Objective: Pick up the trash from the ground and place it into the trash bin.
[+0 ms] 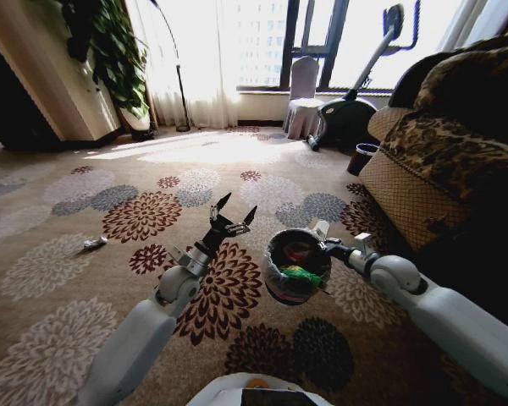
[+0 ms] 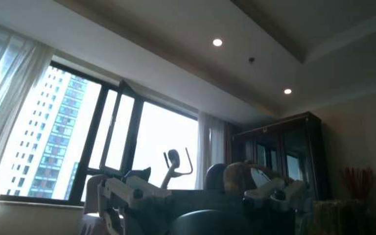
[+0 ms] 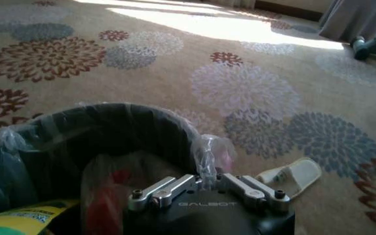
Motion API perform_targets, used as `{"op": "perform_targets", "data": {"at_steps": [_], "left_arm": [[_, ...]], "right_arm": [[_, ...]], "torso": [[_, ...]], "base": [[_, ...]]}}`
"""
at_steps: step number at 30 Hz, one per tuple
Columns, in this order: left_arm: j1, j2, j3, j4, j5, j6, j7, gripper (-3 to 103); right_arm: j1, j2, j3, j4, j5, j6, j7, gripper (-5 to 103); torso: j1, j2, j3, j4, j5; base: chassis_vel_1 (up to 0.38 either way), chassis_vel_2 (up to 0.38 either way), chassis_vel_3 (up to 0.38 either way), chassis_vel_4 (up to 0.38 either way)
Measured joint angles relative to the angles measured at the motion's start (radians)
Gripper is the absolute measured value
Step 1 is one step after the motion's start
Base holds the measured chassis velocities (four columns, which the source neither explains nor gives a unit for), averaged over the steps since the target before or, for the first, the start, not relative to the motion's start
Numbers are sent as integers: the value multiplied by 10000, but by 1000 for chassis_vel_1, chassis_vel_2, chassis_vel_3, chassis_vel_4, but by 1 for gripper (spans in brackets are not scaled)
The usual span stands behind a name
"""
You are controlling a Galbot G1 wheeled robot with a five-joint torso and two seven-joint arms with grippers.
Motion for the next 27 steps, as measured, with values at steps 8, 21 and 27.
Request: {"op": "perform_targets", "data": {"at_steps": [8, 21, 27], "left_arm": [[1328, -37, -309, -385, 183, -209, 160, 100], [2445, -581, -1305, -707, 677, -189, -335, 100], [2338, -822, -1452, -620, 696, -185, -535, 100]], "right_arm": [[-1184, -1057, 1032, -314, 12, -64, -9, 0], [-1391, -235, 1087, -666, -1237, 1040, 17, 0], [-1705, 17, 1362, -293, -577, 1204, -2, 0]], "torso": [[0, 0, -1, -5, 11], [1, -1, 1, 3, -4], [1, -1, 1, -6, 7]], "base": [[0, 0, 0, 0], [0, 0, 0, 0], [0, 0, 0, 0]]}}
